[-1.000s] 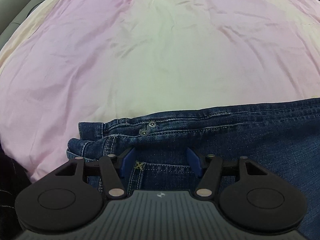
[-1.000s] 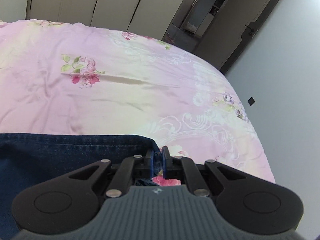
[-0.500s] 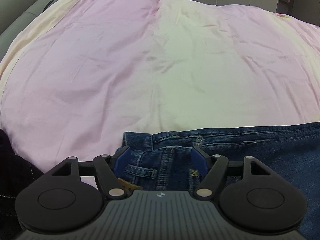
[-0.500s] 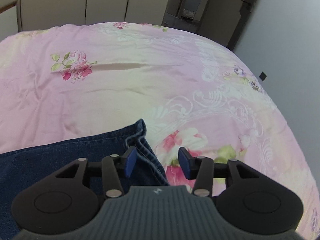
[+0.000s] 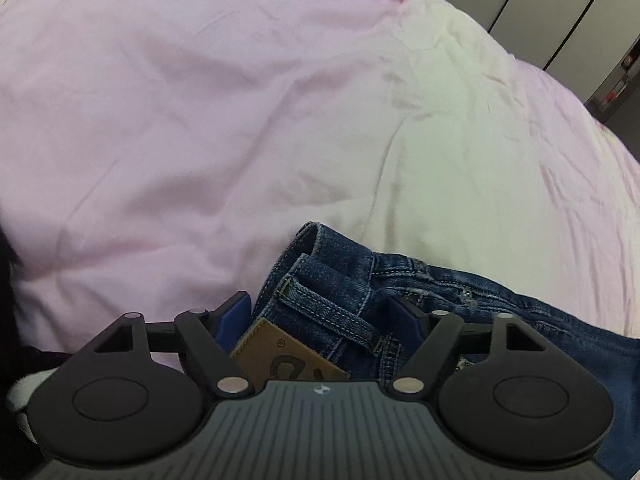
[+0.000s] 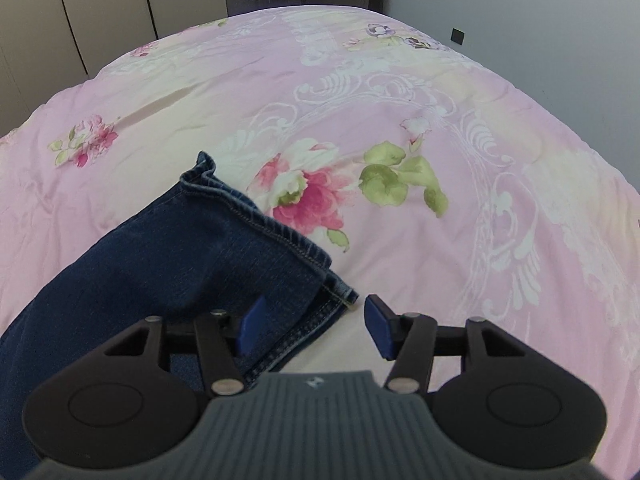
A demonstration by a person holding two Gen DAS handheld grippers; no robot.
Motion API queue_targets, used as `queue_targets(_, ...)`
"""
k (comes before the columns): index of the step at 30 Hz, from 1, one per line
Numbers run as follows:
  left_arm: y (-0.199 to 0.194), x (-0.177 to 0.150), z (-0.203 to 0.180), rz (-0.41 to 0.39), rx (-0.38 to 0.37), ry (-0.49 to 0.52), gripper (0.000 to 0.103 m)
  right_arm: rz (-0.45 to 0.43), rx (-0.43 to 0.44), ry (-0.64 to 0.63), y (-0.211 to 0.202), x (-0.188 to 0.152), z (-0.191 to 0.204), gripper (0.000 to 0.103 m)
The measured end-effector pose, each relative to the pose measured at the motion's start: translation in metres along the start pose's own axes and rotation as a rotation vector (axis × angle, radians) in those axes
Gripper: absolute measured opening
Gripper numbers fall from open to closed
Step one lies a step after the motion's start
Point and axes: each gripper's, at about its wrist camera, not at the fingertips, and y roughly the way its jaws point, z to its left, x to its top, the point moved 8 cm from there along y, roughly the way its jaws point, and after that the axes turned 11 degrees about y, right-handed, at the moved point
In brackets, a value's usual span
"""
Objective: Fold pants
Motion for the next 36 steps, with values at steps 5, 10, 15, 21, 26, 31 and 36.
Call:
queue_targets(5,-0.035,-0.001,-0.024,-0.119,0.1,0.108,0.046,0.008,-0.004,-0.063,-0.009,-0.013,0.023,0.052)
queue_targets(10,-0.089,0.002,-0.06,-0.25,0.19,0.297,0.036,0.004,-0.01,-0.089,-0.018,-0.017,0.038,0.052)
queue_targets(15,-0.093,0.016,-0.07,-0.278,0.194,0.359,0.033,-0.007,0.009,-0.115,-0.029,-0.02,0.052,0.051)
queue_targets(21,-0.025,0.023,-0.037,-0.174,0.146,0.18,0.034,-0.019,0.023,-0.11,-0.039,-0.021,0.06,0.051)
queue_targets(26,-0.011,0.009,-0.016,-0.132,0.173,0.082,0.08,-0.012,0.043,-0.117,-0.049,-0.024,0.06,0.051)
queue_targets(31,-0.016,-0.002,0.006,-0.061,0.081,-0.019,0.093,-0.007,0.106,-0.059,-0.052,-0.02,0.05,0.052)
queue_targets(36,0.005,-0.013,0.015,0.033,0.029,-0.09,0.103,0.005,0.178,0.149,-0.037,-0.015,0.026,0.063)
